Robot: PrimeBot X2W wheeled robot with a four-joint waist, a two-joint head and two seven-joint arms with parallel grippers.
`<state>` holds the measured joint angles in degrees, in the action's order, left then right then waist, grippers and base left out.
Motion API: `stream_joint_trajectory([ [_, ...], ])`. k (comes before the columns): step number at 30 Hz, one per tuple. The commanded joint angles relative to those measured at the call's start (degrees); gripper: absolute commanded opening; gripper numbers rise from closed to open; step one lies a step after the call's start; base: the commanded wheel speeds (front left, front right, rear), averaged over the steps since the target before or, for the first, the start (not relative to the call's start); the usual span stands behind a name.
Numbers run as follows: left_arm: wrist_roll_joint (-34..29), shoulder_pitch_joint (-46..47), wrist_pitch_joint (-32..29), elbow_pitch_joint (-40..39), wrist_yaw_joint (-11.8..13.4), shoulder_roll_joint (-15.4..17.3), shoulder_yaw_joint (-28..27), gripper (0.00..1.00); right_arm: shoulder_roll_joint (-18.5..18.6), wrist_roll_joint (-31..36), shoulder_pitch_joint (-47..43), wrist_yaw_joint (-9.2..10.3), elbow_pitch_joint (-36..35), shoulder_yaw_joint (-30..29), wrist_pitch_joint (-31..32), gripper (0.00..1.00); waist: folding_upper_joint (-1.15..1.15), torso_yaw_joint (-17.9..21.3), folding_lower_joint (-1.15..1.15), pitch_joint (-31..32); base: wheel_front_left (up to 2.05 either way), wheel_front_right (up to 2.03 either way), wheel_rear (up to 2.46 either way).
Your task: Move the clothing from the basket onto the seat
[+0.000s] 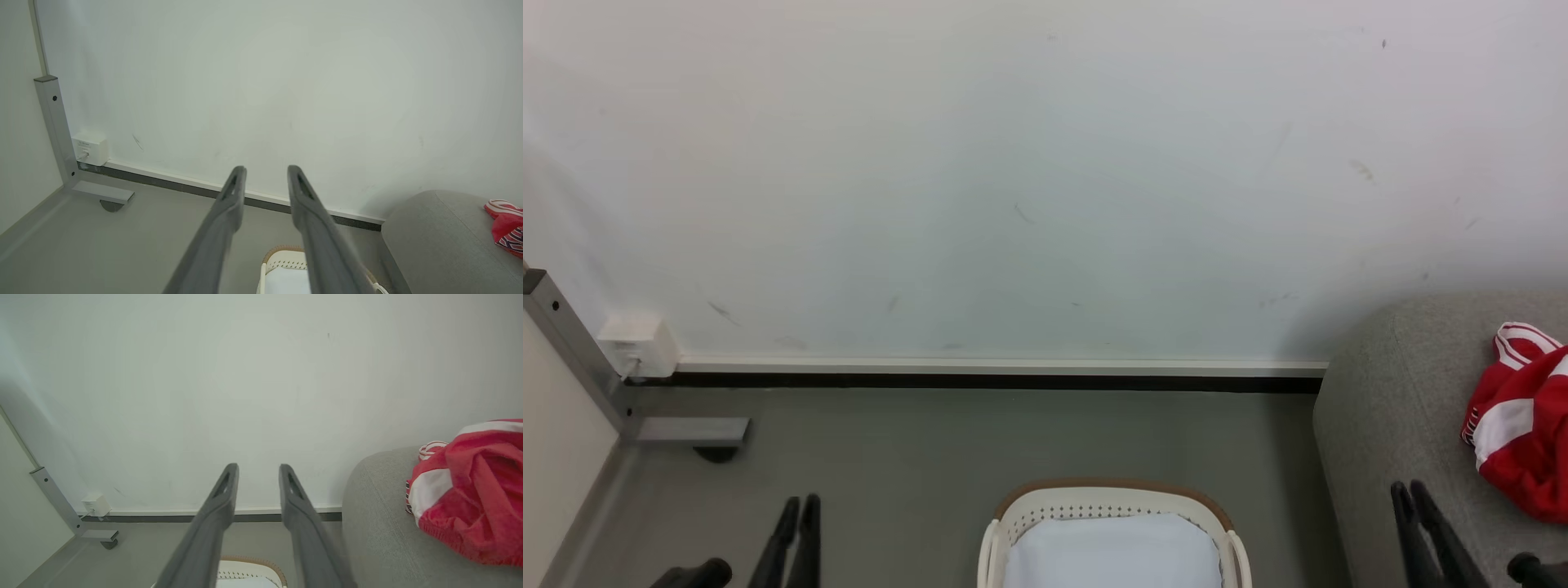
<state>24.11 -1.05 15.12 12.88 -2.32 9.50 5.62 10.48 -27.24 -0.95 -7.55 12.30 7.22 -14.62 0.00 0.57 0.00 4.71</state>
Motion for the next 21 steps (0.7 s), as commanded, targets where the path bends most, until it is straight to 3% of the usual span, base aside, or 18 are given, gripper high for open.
stream_joint_trajectory([
  [1,1.07,0.41,-0.48,0.02,-0.09,-0.02,-0.45,0.00,-0.07,-1.07,0.31,0.00,-0.17,-0.29,0.34,0.00,0.00,-0.01,0.00,-0.05,0.00,0.00,0.00],
  [21,18.48,2.44,-5.96,0.19,-1.38,-1.70,-3.51,0.00,-1.99,-17.68,2.40,0.02,0.38,-3.84,5.75,0.00,0.00,-0.10,0.00,-0.80,0.00,0.00,0.00],
])
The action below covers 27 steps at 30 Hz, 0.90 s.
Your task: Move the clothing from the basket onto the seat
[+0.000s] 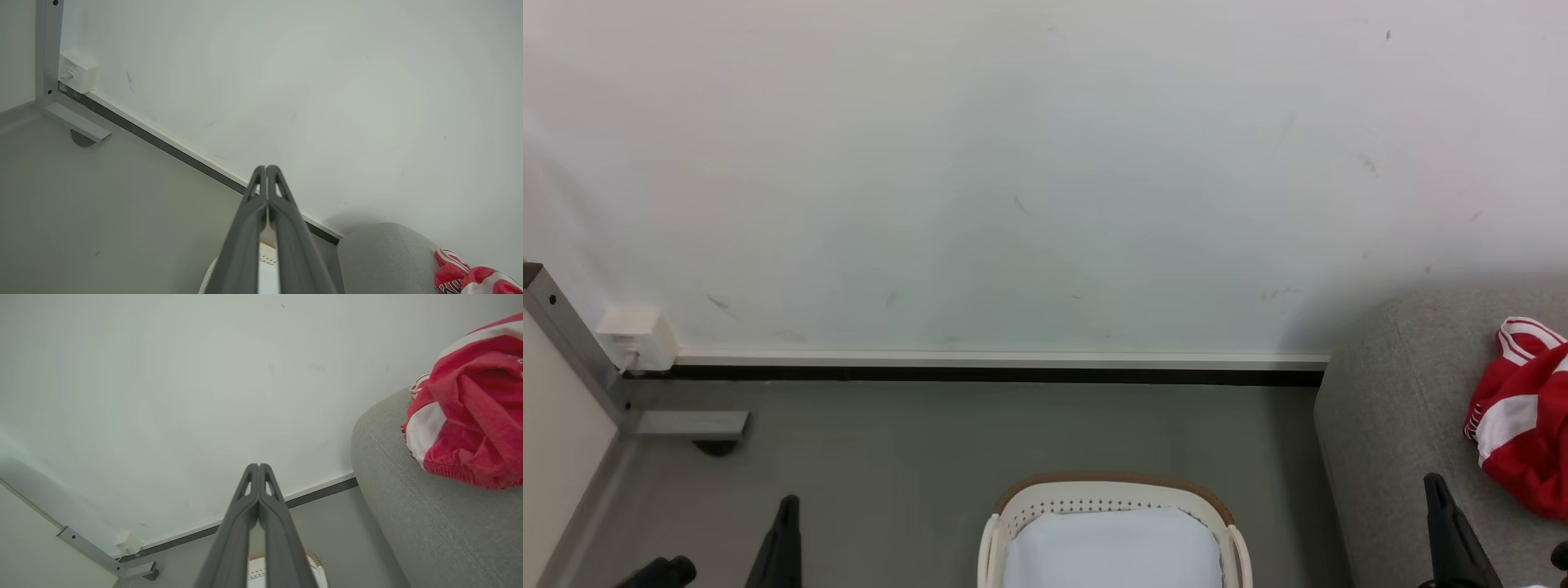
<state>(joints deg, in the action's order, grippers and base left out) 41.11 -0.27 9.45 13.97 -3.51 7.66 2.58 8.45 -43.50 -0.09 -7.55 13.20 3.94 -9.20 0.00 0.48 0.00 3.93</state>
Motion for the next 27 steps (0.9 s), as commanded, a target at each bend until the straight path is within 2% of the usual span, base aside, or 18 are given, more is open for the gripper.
stream_joint_trajectory([
  [1,2.29,1.74,-0.52,-0.90,-0.25,0.06,-0.60,0.00,-0.06,-2.16,1.63,0.02,-0.50,-0.71,0.57,0.00,0.00,-0.02,0.00,-0.06,0.00,0.00,0.00],
  [27,18.88,3.61,-5.79,-0.77,-1.39,-1.55,-3.55,0.00,-1.92,-17.97,3.54,0.04,0.04,-4.10,5.74,0.00,0.00,-0.13,0.00,-1.00,0.00,0.00,0.00],
])
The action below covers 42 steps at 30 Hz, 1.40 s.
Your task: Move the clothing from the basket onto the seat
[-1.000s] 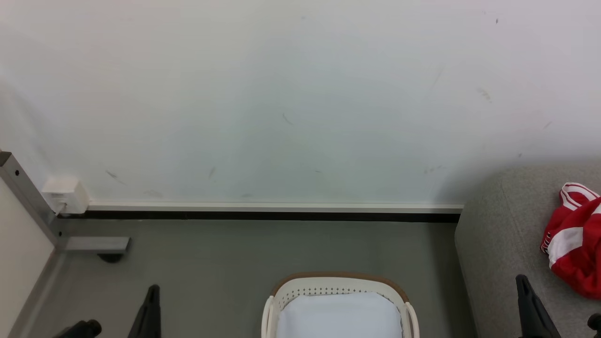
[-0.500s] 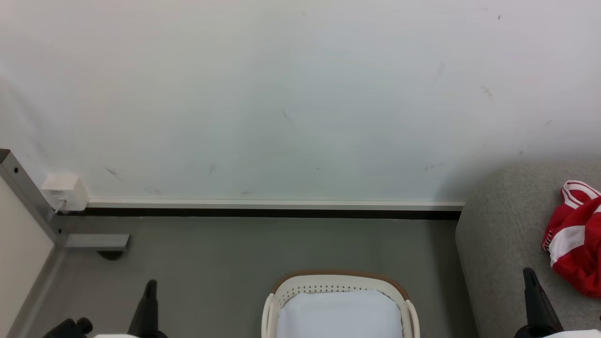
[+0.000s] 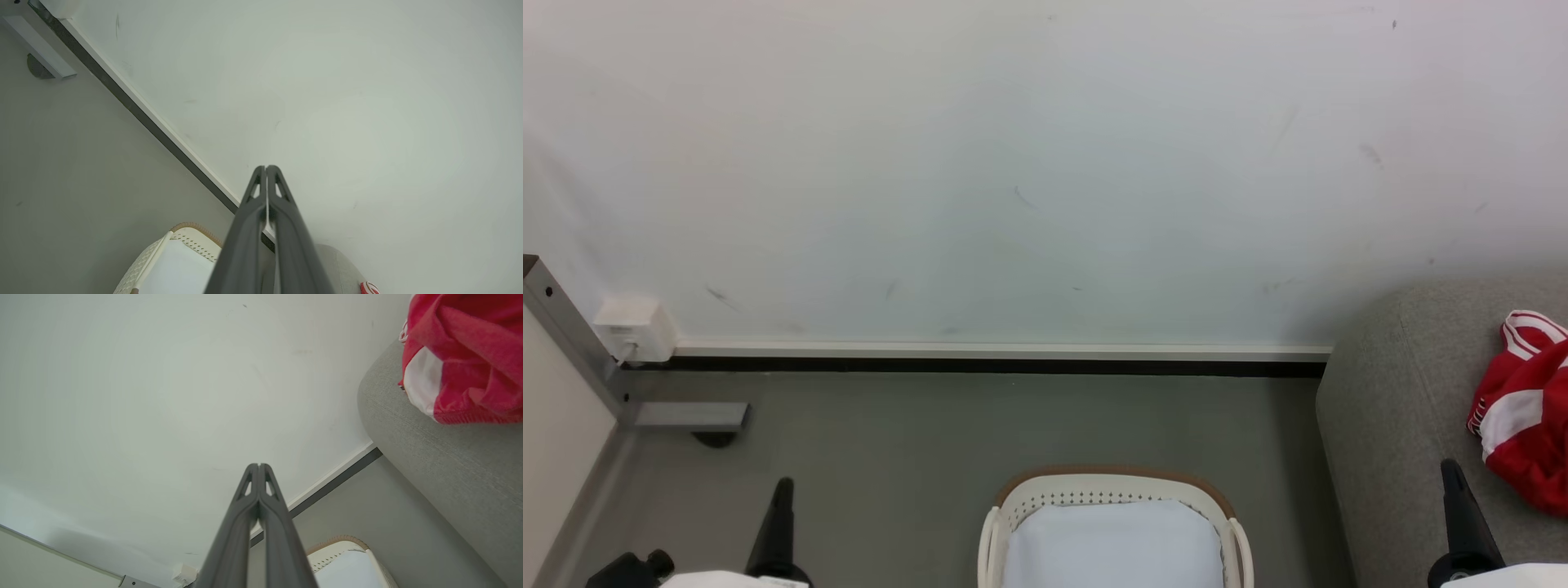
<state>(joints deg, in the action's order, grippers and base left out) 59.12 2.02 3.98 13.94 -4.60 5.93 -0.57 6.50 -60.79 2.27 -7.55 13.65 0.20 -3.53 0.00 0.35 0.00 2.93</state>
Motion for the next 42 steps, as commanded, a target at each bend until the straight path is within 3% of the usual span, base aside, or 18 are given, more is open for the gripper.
stream_joint_trajectory([
  [1,1.51,1.41,-0.50,-0.73,-0.35,0.12,-0.49,0.00,-0.02,-1.22,1.28,0.05,-0.39,-0.48,0.25,0.00,0.00,-0.01,0.00,-0.04,0.00,0.00,0.00],
  [18,12.53,2.65,-4.02,-0.52,-1.15,-0.93,-2.45,0.00,-1.26,-11.63,2.63,0.07,0.00,-2.74,3.66,0.00,0.00,-0.10,0.00,-0.82,0.00,0.00,0.00],
  [42,22.74,3.77,-7.32,-0.29,-1.92,-2.01,-4.29,0.00,-2.35,-21.46,3.83,0.09,0.38,-4.86,6.96,0.00,0.00,-0.21,0.00,-1.72,0.00,0.00,0.00],
])
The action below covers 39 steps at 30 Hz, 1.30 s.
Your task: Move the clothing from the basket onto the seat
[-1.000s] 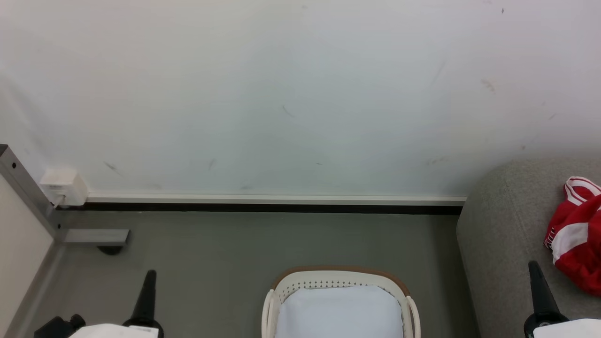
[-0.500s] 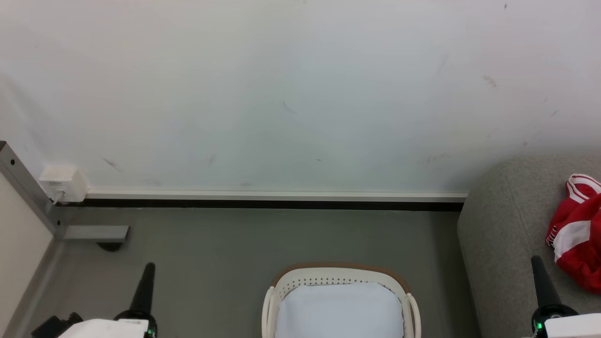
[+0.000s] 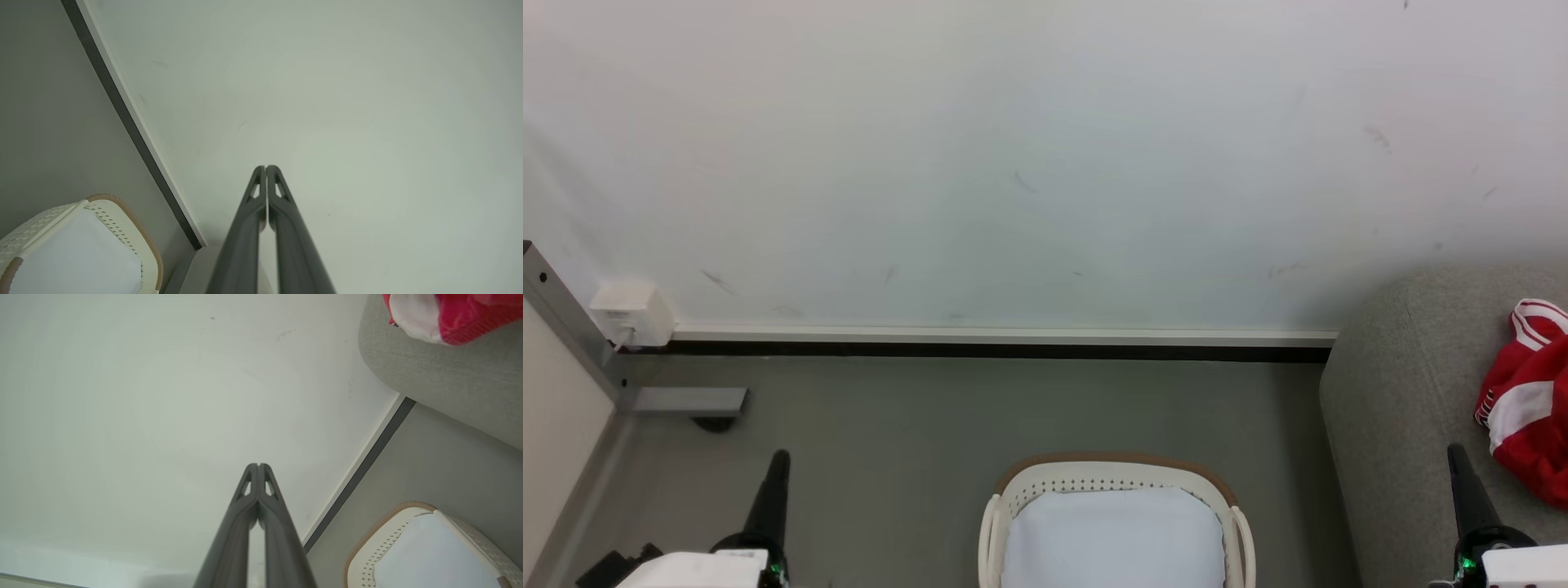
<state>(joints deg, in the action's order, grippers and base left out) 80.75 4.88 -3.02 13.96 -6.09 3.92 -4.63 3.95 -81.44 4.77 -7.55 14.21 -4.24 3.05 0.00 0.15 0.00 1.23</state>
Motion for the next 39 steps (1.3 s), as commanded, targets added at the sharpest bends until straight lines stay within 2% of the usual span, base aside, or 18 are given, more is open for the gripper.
stream_joint_trajectory([
  [1,1.61,0.97,-0.49,-0.31,-0.46,-0.04,-0.29,0.00,0.16,-1.13,1.35,0.09,-0.16,-0.51,0.47,0.00,0.00,-0.01,0.00,-0.06,0.00,0.00,0.00],
  [33,12.12,2.00,-3.84,-0.01,-1.11,-1.05,-2.20,0.00,-1.16,-11.19,2.23,0.12,0.30,-2.64,3.79,0.00,0.00,-0.15,0.00,-1.22,0.00,0.00,0.00],
  [39,11.89,1.94,-3.82,-0.01,-1.10,-1.04,-2.17,0.00,-1.11,-10.93,2.17,0.12,0.29,-2.60,3.76,0.00,0.00,-0.15,0.00,-1.22,0.00,0.00,0.00],
])
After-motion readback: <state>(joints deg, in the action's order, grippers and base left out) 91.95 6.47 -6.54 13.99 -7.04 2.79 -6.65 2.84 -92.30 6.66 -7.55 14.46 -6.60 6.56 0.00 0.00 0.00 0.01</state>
